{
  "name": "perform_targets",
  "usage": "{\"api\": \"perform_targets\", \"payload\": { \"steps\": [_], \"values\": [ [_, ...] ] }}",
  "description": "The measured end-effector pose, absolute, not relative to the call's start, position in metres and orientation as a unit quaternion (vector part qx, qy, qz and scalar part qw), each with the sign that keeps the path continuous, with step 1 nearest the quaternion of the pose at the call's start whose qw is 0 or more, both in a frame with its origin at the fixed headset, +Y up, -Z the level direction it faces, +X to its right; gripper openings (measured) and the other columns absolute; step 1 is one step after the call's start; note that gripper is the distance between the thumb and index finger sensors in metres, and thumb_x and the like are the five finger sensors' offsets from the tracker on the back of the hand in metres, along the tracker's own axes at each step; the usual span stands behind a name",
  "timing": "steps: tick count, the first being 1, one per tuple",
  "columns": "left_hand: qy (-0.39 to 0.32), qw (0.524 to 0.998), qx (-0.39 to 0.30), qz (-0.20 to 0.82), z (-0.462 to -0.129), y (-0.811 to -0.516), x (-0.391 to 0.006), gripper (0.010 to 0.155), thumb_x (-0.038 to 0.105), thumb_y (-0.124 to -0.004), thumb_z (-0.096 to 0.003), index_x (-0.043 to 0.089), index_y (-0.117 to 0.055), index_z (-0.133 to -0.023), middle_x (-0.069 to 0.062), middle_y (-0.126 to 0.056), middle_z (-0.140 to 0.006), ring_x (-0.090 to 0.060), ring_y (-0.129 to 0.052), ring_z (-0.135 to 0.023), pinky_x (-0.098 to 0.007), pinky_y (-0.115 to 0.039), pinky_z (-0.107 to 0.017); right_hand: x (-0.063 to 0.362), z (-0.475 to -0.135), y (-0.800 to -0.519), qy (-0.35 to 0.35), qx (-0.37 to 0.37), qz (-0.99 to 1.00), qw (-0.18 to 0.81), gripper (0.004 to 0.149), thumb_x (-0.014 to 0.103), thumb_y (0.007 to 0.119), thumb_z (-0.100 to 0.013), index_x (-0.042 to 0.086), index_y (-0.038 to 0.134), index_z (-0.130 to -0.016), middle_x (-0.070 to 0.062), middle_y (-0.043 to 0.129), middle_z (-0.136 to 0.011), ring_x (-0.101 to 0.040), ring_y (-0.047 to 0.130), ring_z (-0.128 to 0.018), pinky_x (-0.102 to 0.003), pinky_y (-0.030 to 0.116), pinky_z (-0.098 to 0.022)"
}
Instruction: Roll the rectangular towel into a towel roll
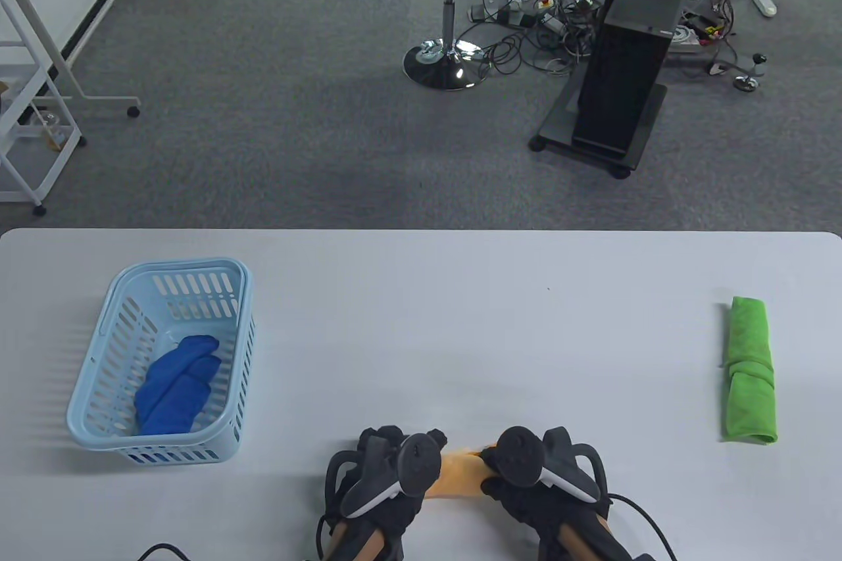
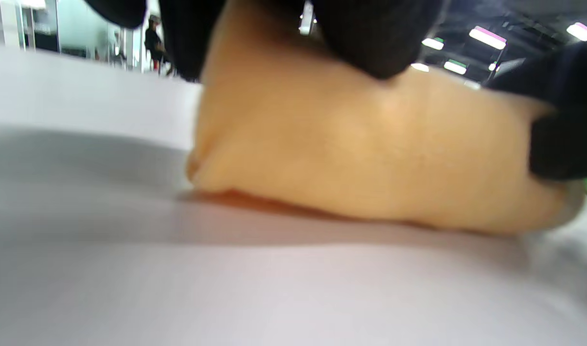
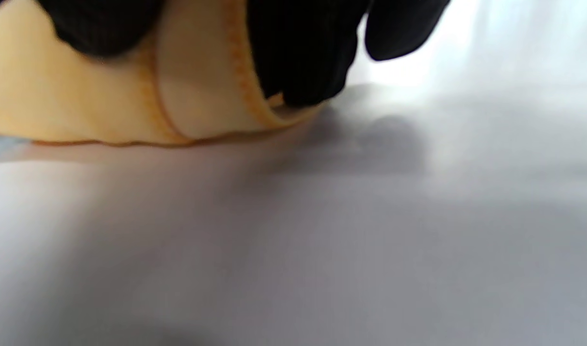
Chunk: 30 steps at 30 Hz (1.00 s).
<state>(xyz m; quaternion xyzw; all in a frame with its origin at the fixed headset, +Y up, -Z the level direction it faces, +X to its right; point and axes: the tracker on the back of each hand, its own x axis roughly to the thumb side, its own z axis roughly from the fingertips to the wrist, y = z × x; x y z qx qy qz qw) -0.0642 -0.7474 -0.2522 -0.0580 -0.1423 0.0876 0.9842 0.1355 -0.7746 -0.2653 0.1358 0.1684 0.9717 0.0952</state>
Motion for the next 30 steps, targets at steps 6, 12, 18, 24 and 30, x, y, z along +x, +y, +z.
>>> {"api": "perform_targets", "payload": {
  "steps": [6, 12, 18, 24, 30],
  "values": [
    [-0.173, 0.971, -0.146, 0.071, -0.253, -0.763, -0.059, 0.073, 0.054, -0.073, -0.0375, 0.033, -0.055, -0.105, -0.015, -0.056, -0.111, -0.046, -0.048, -0.103, -0.068, -0.039, -0.070, 0.142, -0.267, -0.777, 0.194, 0.105, 0.971, 0.088, 0.066, 0.048, 0.058, -0.036, 0.026, 0.068, -0.096, -0.010, 0.044, -0.099, -0.034, 0.053, -0.089, -0.060, 0.041, -0.071],
    [-0.145, 0.973, -0.178, 0.014, -0.256, -0.777, -0.055, 0.078, 0.049, -0.078, -0.0387, 0.033, -0.044, -0.108, -0.012, -0.055, -0.112, -0.046, -0.051, -0.104, -0.067, -0.043, -0.070, 0.142, -0.262, -0.774, 0.180, 0.112, 0.972, 0.096, 0.080, 0.053, 0.060, -0.034, 0.020, 0.044, -0.105, -0.012, 0.031, -0.106, -0.033, 0.049, -0.094, -0.060, 0.039, -0.072],
    [-0.135, 0.965, -0.223, 0.041, -0.258, -0.770, -0.060, 0.071, 0.046, -0.075, -0.0382, 0.028, -0.059, -0.105, -0.015, -0.057, -0.112, -0.047, -0.046, -0.105, -0.067, -0.040, -0.071, 0.134, -0.257, -0.759, 0.109, 0.192, 0.963, 0.152, 0.076, 0.050, 0.076, -0.031, 0.033, 0.044, -0.099, 0.001, 0.035, -0.105, -0.029, 0.052, -0.098, -0.061, 0.043, -0.072],
    [-0.130, 0.977, -0.160, 0.049, -0.257, -0.764, -0.067, 0.075, 0.048, -0.080, -0.0360, 0.035, -0.057, -0.107, -0.016, -0.059, -0.111, -0.046, -0.052, -0.104, -0.068, -0.043, -0.070, 0.115, -0.253, -0.767, 0.111, 0.192, 0.974, 0.041, 0.074, 0.045, 0.076, -0.030, 0.028, 0.051, -0.098, -0.003, 0.063, -0.096, -0.025, 0.078, -0.082, -0.056, 0.058, -0.069],
    [-0.152, 0.970, -0.162, 0.095, -0.255, -0.761, -0.073, 0.073, 0.062, -0.073, -0.0329, 0.045, -0.062, -0.103, -0.014, -0.056, -0.113, -0.046, -0.047, -0.106, -0.068, -0.040, -0.071, 0.119, -0.253, -0.769, 0.127, 0.195, 0.970, 0.065, 0.075, 0.051, 0.072, -0.030, 0.023, 0.057, -0.097, -0.006, 0.072, -0.089, -0.025, 0.084, -0.073, -0.056, 0.062, -0.066]
  ]
}}
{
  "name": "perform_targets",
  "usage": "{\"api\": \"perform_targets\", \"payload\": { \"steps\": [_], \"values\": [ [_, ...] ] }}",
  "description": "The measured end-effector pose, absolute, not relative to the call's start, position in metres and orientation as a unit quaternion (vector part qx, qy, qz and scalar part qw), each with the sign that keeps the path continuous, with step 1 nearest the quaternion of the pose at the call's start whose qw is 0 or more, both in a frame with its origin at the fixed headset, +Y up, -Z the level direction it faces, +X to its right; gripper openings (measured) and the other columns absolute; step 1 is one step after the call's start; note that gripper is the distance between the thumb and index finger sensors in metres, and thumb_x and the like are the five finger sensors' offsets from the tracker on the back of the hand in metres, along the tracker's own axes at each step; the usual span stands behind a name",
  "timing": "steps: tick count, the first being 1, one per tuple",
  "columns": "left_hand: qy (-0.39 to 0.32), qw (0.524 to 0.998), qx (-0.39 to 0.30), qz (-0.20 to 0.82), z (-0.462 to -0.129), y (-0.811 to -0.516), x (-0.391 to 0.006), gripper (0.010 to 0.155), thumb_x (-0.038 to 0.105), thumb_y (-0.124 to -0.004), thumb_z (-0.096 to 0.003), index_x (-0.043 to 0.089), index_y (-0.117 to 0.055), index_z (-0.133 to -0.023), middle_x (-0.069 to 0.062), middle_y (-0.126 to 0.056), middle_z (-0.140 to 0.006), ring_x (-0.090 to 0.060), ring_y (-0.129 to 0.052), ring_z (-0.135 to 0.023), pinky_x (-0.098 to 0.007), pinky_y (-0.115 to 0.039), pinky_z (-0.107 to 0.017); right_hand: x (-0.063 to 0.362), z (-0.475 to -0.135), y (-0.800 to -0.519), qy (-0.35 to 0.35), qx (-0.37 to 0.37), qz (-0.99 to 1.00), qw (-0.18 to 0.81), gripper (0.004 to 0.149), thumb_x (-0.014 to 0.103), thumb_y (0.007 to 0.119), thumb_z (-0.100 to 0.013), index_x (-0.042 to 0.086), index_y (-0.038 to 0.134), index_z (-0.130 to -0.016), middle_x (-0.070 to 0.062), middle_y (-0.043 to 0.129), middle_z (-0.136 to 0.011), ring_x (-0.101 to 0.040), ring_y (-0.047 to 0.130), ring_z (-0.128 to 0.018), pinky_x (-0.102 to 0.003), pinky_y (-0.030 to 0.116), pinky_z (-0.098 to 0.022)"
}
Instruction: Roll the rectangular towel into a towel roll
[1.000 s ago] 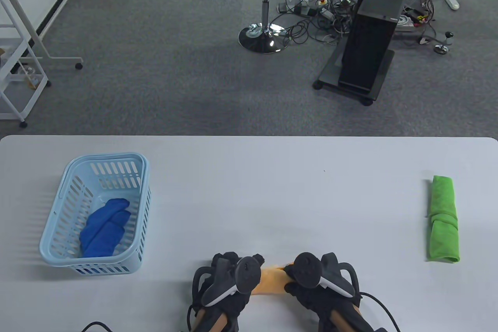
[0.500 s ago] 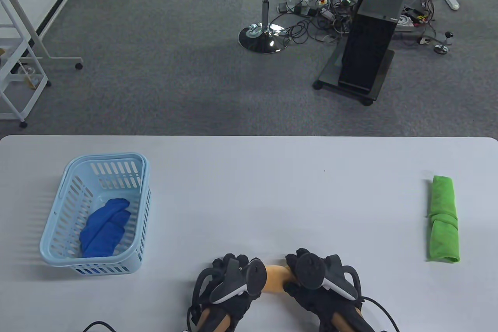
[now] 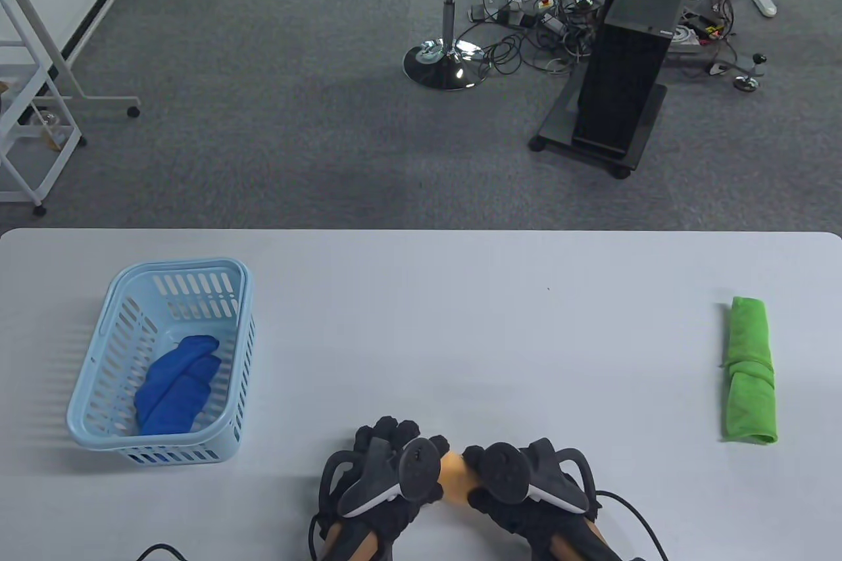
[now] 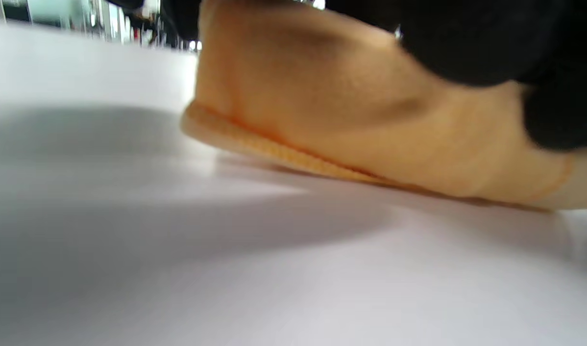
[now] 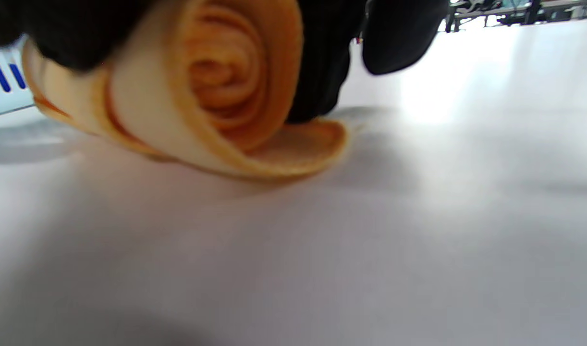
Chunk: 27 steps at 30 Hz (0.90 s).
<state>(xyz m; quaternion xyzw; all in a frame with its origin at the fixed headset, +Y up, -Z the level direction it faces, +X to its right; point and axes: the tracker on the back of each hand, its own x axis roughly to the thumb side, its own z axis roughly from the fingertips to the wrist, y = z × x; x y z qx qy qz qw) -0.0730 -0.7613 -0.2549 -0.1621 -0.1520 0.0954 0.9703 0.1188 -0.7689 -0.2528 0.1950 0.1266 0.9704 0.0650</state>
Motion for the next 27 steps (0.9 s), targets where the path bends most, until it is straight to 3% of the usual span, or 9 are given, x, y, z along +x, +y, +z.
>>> {"api": "perform_targets", "payload": {
  "steps": [3, 7, 9, 12, 15, 17, 21, 24, 27],
  "values": [
    [-0.104, 0.972, -0.196, 0.078, -0.260, -0.765, -0.084, 0.068, 0.057, -0.075, -0.0337, 0.050, -0.063, -0.100, -0.015, -0.057, -0.113, -0.048, -0.044, -0.106, -0.068, -0.038, -0.072, 0.114, -0.249, -0.763, 0.134, 0.207, 0.966, 0.076, 0.076, 0.057, 0.069, -0.029, 0.020, 0.062, -0.095, -0.004, 0.078, -0.084, -0.024, 0.088, -0.068, -0.056, 0.065, -0.064],
    [-0.090, 0.966, -0.222, 0.100, -0.263, -0.761, -0.095, 0.063, 0.047, -0.077, -0.0375, 0.050, -0.066, -0.099, -0.016, -0.053, -0.115, -0.048, -0.039, -0.107, -0.069, -0.034, -0.072, 0.104, -0.242, -0.754, 0.139, 0.216, 0.962, 0.094, 0.078, 0.059, 0.068, -0.028, 0.015, 0.070, -0.092, -0.008, 0.086, -0.080, -0.028, 0.094, -0.064, -0.057, 0.068, -0.062],
    [-0.090, 0.967, -0.214, 0.102, -0.264, -0.761, -0.101, 0.062, 0.044, -0.076, -0.0390, 0.050, -0.066, -0.100, -0.016, -0.052, -0.115, -0.048, -0.040, -0.106, -0.069, -0.034, -0.071, 0.102, -0.237, -0.748, 0.109, 0.225, 0.964, 0.092, 0.081, 0.061, 0.067, -0.027, 0.018, 0.063, -0.096, -0.008, 0.077, -0.089, -0.029, 0.089, -0.074, -0.057, 0.066, -0.063],
    [-0.084, 0.968, -0.209, 0.111, -0.266, -0.761, -0.107, 0.061, 0.042, -0.075, -0.0397, 0.050, -0.066, -0.099, -0.016, -0.051, -0.115, -0.048, -0.040, -0.106, -0.068, -0.036, -0.071, 0.099, -0.231, -0.741, 0.092, 0.266, 0.951, 0.129, 0.078, 0.062, 0.068, -0.027, 0.034, 0.054, -0.099, -0.003, 0.047, -0.106, -0.031, 0.064, -0.096, -0.060, 0.057, -0.069],
    [-0.086, 0.971, -0.192, 0.117, -0.267, -0.762, -0.110, 0.060, 0.040, -0.076, -0.0405, 0.050, -0.065, -0.099, -0.016, -0.049, -0.115, -0.047, -0.042, -0.106, -0.068, -0.036, -0.072, 0.089, -0.226, -0.745, 0.177, 0.306, 0.917, 0.186, 0.078, 0.060, 0.068, -0.030, 0.031, 0.058, -0.102, 0.005, 0.029, -0.110, -0.035, 0.036, -0.103, -0.062, 0.042, -0.072],
    [-0.095, 0.971, -0.182, 0.122, -0.267, -0.764, -0.109, 0.060, 0.039, -0.076, -0.0408, 0.050, -0.063, -0.098, -0.016, -0.047, -0.115, -0.046, -0.043, -0.106, -0.068, -0.037, -0.071, 0.080, -0.222, -0.758, 0.240, 0.305, 0.908, 0.154, 0.079, 0.059, 0.068, -0.031, 0.027, 0.058, -0.103, 0.008, 0.023, -0.110, -0.034, 0.028, -0.104, -0.063, 0.036, -0.073],
    [-0.097, 0.980, -0.130, 0.117, -0.265, -0.754, -0.109, 0.060, 0.039, -0.075, -0.0429, 0.051, -0.058, -0.099, -0.012, -0.040, -0.115, -0.044, -0.043, -0.106, -0.067, -0.038, -0.072, 0.068, -0.218, -0.772, 0.196, 0.299, 0.934, 0.018, 0.080, 0.059, 0.066, -0.030, 0.034, 0.043, -0.103, 0.011, 0.011, -0.107, -0.032, 0.027, -0.104, -0.060, 0.038, -0.074],
    [-0.085, 0.982, -0.057, 0.157, -0.259, -0.732, -0.117, 0.066, 0.046, -0.074, -0.0414, 0.047, -0.052, -0.103, -0.013, -0.039, -0.116, -0.045, -0.042, -0.106, -0.067, -0.038, -0.072, 0.069, -0.223, -0.771, 0.175, 0.257, 0.950, 0.007, 0.080, 0.058, 0.066, -0.030, 0.033, 0.042, -0.103, 0.007, 0.011, -0.107, -0.034, 0.031, -0.103, -0.060, 0.041, -0.073],
    [-0.075, 0.981, -0.013, 0.181, -0.254, -0.719, -0.125, 0.066, 0.049, -0.074, -0.0401, 0.041, -0.059, -0.104, -0.014, -0.043, -0.115, -0.045, -0.043, -0.106, -0.068, -0.039, -0.071, 0.080, -0.234, -0.769, 0.169, 0.204, 0.964, 0.019, 0.080, 0.057, 0.066, -0.031, 0.031, 0.043, -0.103, 0.004, 0.012, -0.107, -0.037, 0.035, -0.102, -0.060, 0.042, -0.072]
  ]
}}
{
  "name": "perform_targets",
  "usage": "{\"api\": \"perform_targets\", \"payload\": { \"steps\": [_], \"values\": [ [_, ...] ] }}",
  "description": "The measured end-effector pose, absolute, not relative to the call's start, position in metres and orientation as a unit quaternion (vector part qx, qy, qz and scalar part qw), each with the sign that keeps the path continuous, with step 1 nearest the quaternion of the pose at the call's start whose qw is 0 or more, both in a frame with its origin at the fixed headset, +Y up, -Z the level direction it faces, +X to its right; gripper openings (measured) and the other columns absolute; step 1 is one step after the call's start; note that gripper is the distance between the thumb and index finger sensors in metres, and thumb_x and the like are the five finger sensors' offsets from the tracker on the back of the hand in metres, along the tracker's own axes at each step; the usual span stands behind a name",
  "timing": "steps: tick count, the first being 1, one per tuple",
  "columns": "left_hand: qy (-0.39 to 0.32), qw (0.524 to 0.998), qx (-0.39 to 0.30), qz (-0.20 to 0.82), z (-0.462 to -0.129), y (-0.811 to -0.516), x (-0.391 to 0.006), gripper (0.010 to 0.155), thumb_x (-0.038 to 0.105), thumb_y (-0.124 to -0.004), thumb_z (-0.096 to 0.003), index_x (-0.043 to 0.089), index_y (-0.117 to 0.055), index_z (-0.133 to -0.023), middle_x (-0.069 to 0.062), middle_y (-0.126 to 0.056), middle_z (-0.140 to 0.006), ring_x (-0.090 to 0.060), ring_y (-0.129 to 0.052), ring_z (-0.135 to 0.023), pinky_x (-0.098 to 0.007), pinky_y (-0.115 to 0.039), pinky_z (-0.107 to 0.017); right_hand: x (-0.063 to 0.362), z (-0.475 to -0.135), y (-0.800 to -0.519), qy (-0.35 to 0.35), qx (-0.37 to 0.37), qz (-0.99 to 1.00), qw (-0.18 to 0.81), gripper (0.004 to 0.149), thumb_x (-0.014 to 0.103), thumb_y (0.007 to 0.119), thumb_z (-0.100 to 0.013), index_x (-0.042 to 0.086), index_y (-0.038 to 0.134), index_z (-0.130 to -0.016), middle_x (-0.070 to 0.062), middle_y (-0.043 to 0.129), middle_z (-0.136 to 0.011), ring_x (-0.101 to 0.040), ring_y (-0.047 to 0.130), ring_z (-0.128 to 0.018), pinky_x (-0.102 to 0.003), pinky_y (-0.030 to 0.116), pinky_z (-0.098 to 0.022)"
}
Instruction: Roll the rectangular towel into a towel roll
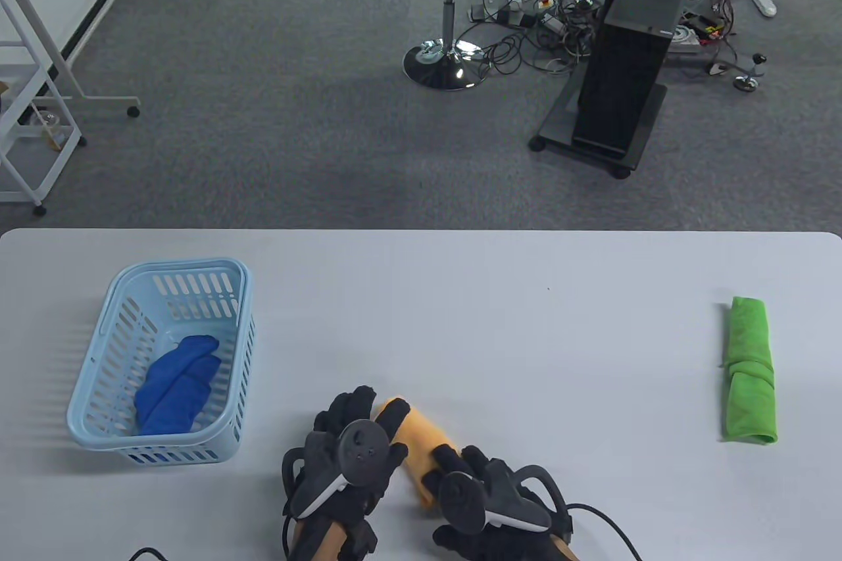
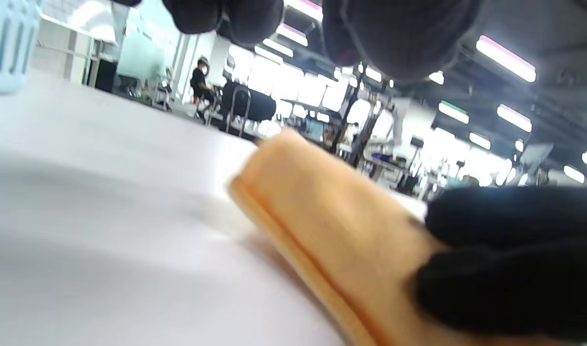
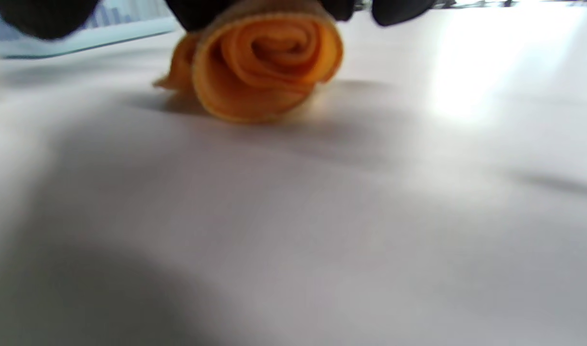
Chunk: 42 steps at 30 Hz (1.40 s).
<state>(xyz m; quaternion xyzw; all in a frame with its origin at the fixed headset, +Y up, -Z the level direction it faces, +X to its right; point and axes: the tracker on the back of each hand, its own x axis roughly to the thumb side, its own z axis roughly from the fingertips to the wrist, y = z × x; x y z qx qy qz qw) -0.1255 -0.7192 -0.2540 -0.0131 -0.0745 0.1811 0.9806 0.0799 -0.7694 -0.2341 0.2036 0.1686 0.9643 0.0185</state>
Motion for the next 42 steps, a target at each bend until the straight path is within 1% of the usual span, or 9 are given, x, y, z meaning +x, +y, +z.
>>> {"api": "perform_targets", "payload": {
  "steps": [3, 6, 12, 18, 20, 25, 30, 36, 42],
  "values": [
    [-0.068, 0.979, -0.001, 0.191, -0.252, -0.714, -0.133, 0.069, 0.052, -0.074, -0.0390, 0.038, -0.059, -0.105, -0.017, -0.043, -0.115, -0.046, -0.043, -0.106, -0.069, -0.039, -0.071, 0.098, -0.250, -0.768, 0.158, 0.138, 0.978, 0.000, 0.081, 0.057, 0.066, -0.031, 0.029, 0.042, -0.103, 0.001, 0.012, -0.107, -0.039, 0.038, -0.101, -0.060, 0.044, -0.072],
    [-0.082, 0.975, 0.033, 0.203, -0.250, -0.711, -0.135, 0.070, 0.055, -0.074, -0.0377, 0.035, -0.064, -0.104, -0.016, -0.053, -0.113, -0.046, -0.052, -0.104, -0.069, -0.044, -0.069, 0.122, -0.270, -0.767, 0.154, 0.079, 0.985, -0.014, 0.083, 0.058, 0.066, -0.030, 0.028, 0.042, -0.104, -0.002, 0.013, -0.108, -0.040, 0.041, -0.101, -0.061, 0.046, -0.071],
    [-0.097, 0.975, 0.001, 0.199, -0.252, -0.716, -0.130, 0.075, 0.059, -0.074, -0.0367, 0.035, -0.060, -0.106, -0.016, -0.051, -0.114, -0.046, -0.049, -0.105, -0.070, -0.043, -0.069, 0.192, -0.314, -0.764, 0.178, -0.062, 0.982, -0.031, 0.083, 0.058, 0.065, -0.030, 0.028, 0.041, -0.104, -0.005, 0.013, -0.107, -0.041, 0.040, -0.101, -0.061, 0.045, -0.071],
    [-0.092, 0.977, -0.025, 0.192, -0.257, -0.721, -0.128, 0.076, 0.060, -0.073, -0.0366, 0.035, -0.059, -0.107, -0.017, -0.048, -0.115, -0.047, -0.047, -0.106, -0.071, -0.041, -0.070, 0.254, -0.331, -0.764, 0.195, -0.155, 0.967, -0.045, 0.085, 0.058, 0.065, -0.030, 0.027, 0.037, -0.104, -0.006, 0.009, -0.106, -0.041, 0.031, -0.101, -0.062, 0.040, -0.072],
    [-0.091, 0.977, -0.031, 0.189, -0.257, -0.723, -0.128, 0.077, 0.060, -0.073, -0.0367, 0.035, -0.058, -0.107, -0.017, -0.048, -0.115, -0.047, -0.046, -0.106, -0.071, -0.041, -0.070, 0.273, -0.333, -0.764, 0.198, -0.180, 0.962, -0.052, 0.085, 0.058, 0.066, -0.031, 0.026, 0.037, -0.104, -0.006, 0.010, -0.107, -0.041, 0.025, -0.101, -0.063, 0.035, -0.072],
    [-0.089, 0.979, -0.039, 0.178, -0.258, -0.726, -0.126, 0.077, 0.061, -0.073, -0.0366, 0.035, -0.058, -0.108, -0.017, -0.046, -0.115, -0.047, -0.046, -0.106, -0.071, -0.041, -0.070, 0.305, -0.339, -0.761, 0.211, -0.222, 0.950, -0.064, 0.084, 0.057, 0.065, -0.032, 0.025, 0.037, -0.105, -0.008, 0.010, -0.107, -0.042, 0.020, -0.101, -0.065, 0.028, -0.072],
    [-0.084, 0.980, -0.046, 0.173, -0.259, -0.727, -0.127, 0.078, 0.061, -0.073, -0.0364, 0.035, -0.057, -0.108, -0.017, -0.045, -0.116, -0.047, -0.044, -0.106, -0.071, -0.040, -0.070, 0.327, -0.342, -0.763, 0.213, -0.252, 0.941, -0.070, 0.086, 0.058, 0.065, -0.032, 0.025, 0.035, -0.105, -0.009, 0.010, -0.107, -0.042, 0.019, -0.101, -0.065, 0.027, -0.072],
    [-0.081, 0.981, -0.048, 0.170, -0.258, -0.726, -0.127, 0.078, 0.061, -0.073, -0.0364, 0.035, -0.057, -0.108, -0.017, -0.045, -0.116, -0.047, -0.044, -0.106, -0.071, -0.039, -0.070, 0.343, -0.342, -0.764, 0.217, -0.278, 0.932, -0.076, 0.088, 0.058, 0.065, -0.032, 0.020, 0.034, -0.106, -0.013, 0.010, -0.107, -0.042, 0.016, -0.100, -0.066, 0.025, -0.071],
    [-0.083, 0.980, -0.051, 0.174, -0.259, -0.727, -0.127, 0.078, 0.061, -0.073, -0.0365, 0.035, -0.057, -0.108, -0.017, -0.045, -0.116, -0.047, -0.045, -0.106, -0.071, -0.040, -0.070, 0.348, -0.342, -0.766, 0.220, -0.296, 0.928, -0.049, 0.091, 0.058, 0.065, -0.032, 0.016, 0.031, -0.106, -0.018, 0.007, -0.105, -0.046, 0.014, -0.099, -0.066, 0.025, -0.070]
  ]
}}
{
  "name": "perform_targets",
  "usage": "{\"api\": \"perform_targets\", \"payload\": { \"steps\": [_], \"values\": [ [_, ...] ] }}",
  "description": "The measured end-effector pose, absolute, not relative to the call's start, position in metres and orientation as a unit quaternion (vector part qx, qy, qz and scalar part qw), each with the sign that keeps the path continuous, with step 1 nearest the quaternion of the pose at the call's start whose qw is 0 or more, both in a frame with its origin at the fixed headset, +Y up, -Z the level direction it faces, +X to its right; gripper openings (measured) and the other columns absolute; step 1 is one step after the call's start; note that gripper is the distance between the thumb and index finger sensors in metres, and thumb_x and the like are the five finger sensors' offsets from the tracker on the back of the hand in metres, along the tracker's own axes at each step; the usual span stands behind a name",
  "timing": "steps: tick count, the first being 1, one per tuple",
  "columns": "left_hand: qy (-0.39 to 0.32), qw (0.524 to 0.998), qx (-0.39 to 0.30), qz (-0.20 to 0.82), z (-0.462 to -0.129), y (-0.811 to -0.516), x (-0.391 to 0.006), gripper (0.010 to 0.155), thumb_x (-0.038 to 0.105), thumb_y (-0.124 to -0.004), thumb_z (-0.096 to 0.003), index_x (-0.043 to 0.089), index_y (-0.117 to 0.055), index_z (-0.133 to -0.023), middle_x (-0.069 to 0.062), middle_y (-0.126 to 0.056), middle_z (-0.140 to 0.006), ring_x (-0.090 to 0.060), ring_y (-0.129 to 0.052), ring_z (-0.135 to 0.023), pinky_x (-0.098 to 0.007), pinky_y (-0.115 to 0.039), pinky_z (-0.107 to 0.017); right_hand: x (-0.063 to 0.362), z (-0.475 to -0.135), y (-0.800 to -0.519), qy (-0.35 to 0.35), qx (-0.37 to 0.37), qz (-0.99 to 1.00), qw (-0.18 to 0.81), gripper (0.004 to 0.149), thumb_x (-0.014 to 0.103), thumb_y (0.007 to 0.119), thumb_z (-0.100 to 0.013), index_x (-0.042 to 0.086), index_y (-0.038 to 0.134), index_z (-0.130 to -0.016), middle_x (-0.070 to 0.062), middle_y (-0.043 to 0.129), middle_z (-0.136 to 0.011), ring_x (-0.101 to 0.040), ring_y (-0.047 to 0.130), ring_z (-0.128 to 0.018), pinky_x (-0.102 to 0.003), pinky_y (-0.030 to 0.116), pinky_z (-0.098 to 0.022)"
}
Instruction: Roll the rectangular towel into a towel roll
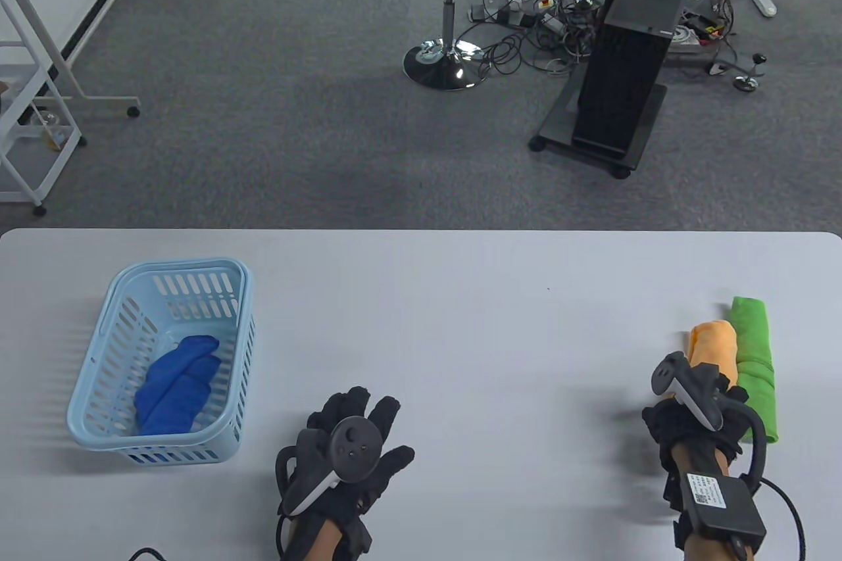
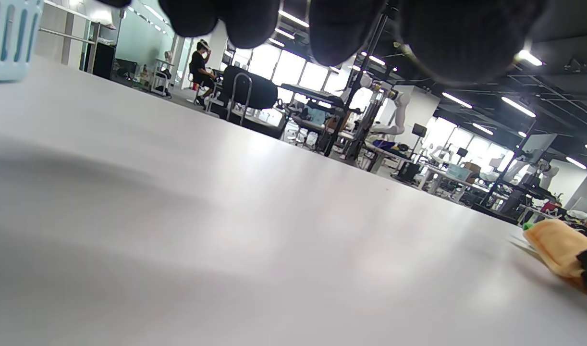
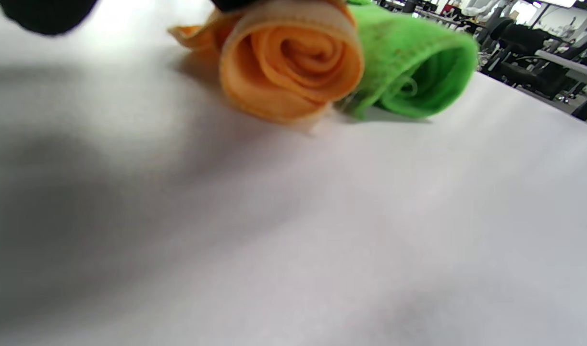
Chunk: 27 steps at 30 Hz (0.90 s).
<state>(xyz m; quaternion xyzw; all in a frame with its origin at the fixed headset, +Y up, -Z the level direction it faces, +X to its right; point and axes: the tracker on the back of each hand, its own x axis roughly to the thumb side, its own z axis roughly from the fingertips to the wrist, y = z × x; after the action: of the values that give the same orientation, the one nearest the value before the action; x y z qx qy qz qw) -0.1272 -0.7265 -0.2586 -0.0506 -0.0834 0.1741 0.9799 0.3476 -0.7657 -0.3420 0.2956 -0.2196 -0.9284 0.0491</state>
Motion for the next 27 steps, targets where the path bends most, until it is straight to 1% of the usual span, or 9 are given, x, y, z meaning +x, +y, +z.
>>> {"api": "perform_targets", "payload": {
  "steps": [6, 9, 14, 21, 27],
  "values": [
    [-0.085, 0.979, -0.055, 0.175, -0.258, -0.726, -0.127, 0.078, 0.061, -0.073, -0.0366, 0.034, -0.057, -0.108, -0.017, -0.045, -0.116, -0.047, -0.045, -0.106, -0.072, -0.039, -0.069, 0.340, -0.340, -0.762, -0.223, 0.294, -0.928, 0.052, 0.092, 0.059, 0.064, -0.032, 0.016, 0.029, -0.106, -0.020, 0.006, -0.105, -0.047, 0.014, -0.098, -0.066, 0.026, -0.070],
    [-0.084, 0.979, -0.055, 0.179, -0.258, -0.726, -0.127, 0.078, 0.062, -0.073, -0.0367, 0.034, -0.057, -0.108, -0.018, -0.045, -0.116, -0.047, -0.045, -0.106, -0.072, -0.039, -0.069, 0.332, -0.337, -0.752, -0.219, 0.285, -0.932, 0.044, 0.091, 0.059, 0.064, -0.032, 0.019, 0.029, -0.106, -0.020, 0.006, -0.105, -0.047, 0.012, -0.098, -0.067, 0.025, -0.070],
    [-0.092, 0.979, -0.059, 0.170, -0.258, -0.725, -0.125, 0.079, 0.062, -0.072, -0.0368, 0.034, -0.056, -0.109, -0.017, -0.044, -0.116, -0.047, -0.044, -0.106, -0.072, -0.039, -0.069, 0.316, -0.329, -0.732, -0.205, 0.261, -0.943, 0.028, 0.092, 0.059, 0.065, -0.032, 0.019, 0.029, -0.107, -0.019, 0.005, -0.105, -0.046, 0.010, -0.098, -0.068, 0.022, -0.069],
    [-0.095, 0.980, -0.065, 0.165, -0.257, -0.725, -0.123, 0.079, 0.063, -0.072, -0.0368, 0.034, -0.055, -0.109, -0.018, -0.043, -0.116, -0.048, -0.044, -0.106, -0.072, -0.039, -0.069, 0.263, -0.306, -0.716, -0.167, 0.161, -0.973, 0.011, 0.093, 0.060, 0.064, -0.032, 0.018, 0.027, -0.107, -0.018, 0.005, -0.105, -0.044, 0.007, -0.098, -0.068, 0.018, -0.068],
    [-0.094, 0.981, -0.069, 0.157, -0.256, -0.725, -0.122, 0.080, 0.063, -0.072, -0.0368, 0.034, -0.056, -0.109, -0.018, -0.043, -0.116, -0.048, -0.044, -0.106, -0.073, -0.039, -0.069, 0.222, -0.279, -0.713, -0.106, 0.059, -0.991, -0.049, 0.093, 0.062, 0.064, -0.031, 0.020, 0.031, -0.107, -0.016, 0.008, -0.106, -0.043, 0.008, -0.098, -0.069, 0.016, -0.067]
  ]
}}
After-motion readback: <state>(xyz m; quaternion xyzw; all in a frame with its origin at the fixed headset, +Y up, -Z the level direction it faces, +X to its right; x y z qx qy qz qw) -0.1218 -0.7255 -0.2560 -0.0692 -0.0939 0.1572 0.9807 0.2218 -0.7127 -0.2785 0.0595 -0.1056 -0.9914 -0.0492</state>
